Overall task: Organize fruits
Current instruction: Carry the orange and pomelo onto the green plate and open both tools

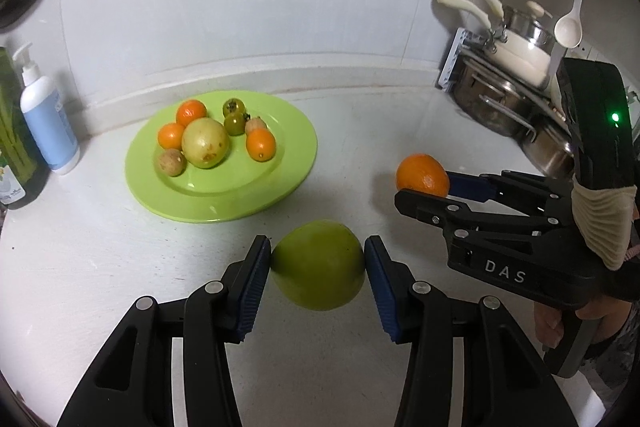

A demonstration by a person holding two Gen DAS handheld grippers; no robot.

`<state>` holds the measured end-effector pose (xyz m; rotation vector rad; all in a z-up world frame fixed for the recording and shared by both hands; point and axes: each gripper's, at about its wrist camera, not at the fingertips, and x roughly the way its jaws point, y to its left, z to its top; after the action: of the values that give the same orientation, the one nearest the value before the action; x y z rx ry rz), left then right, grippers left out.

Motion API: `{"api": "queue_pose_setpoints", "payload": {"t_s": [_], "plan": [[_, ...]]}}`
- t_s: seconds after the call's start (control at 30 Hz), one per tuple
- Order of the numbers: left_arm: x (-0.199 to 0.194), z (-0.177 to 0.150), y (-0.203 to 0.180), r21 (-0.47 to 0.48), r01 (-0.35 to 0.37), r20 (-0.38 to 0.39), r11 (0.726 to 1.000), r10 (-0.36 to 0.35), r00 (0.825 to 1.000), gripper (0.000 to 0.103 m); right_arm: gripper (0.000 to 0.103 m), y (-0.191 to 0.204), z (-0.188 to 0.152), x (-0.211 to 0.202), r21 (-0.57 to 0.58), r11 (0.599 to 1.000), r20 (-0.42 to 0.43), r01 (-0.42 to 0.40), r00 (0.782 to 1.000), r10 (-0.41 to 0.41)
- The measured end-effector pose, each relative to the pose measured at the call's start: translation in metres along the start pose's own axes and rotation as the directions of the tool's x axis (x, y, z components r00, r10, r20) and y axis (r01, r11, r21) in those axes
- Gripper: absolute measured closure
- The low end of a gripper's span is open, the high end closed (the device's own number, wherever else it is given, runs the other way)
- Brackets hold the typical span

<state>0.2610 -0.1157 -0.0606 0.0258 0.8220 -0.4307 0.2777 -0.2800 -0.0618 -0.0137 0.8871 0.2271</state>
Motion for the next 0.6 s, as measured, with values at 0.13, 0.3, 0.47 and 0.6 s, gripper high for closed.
{"api": "queue_pose_setpoints", "payload": {"t_s": [0.13,0.3,0.47,0.6], "plan": [[-0.015,0.002,0.002,-0.001,-0.006,0.032,1.000,0.006,0.999,0.055,0.061,0.009,0.001,-0.014,-0.010,1.000,0.023,-0.002,1.000,0.002],[-0.031,0.003,0.006,-0.007,-0.023,0.064,1.000,0.024,0.998,0.055,0.061,0.018,0.004,-0.027,-0.015,1.000,0.049,-0.010,0.999,0.011],[-0.043,0.004,0.014,-0.014,-0.052,0.090,0.999,0.053,0.995,0.055,0.060,0.029,0.011,-0.031,-0.033,0.999,0.063,-0.013,0.998,0.015],[-0.048,0.008,0.023,-0.014,-0.074,0.106,0.997,0.076,0.991,0.055,0.061,0.039,0.019,-0.030,-0.040,0.999,0.069,-0.021,0.997,0.024]]}}
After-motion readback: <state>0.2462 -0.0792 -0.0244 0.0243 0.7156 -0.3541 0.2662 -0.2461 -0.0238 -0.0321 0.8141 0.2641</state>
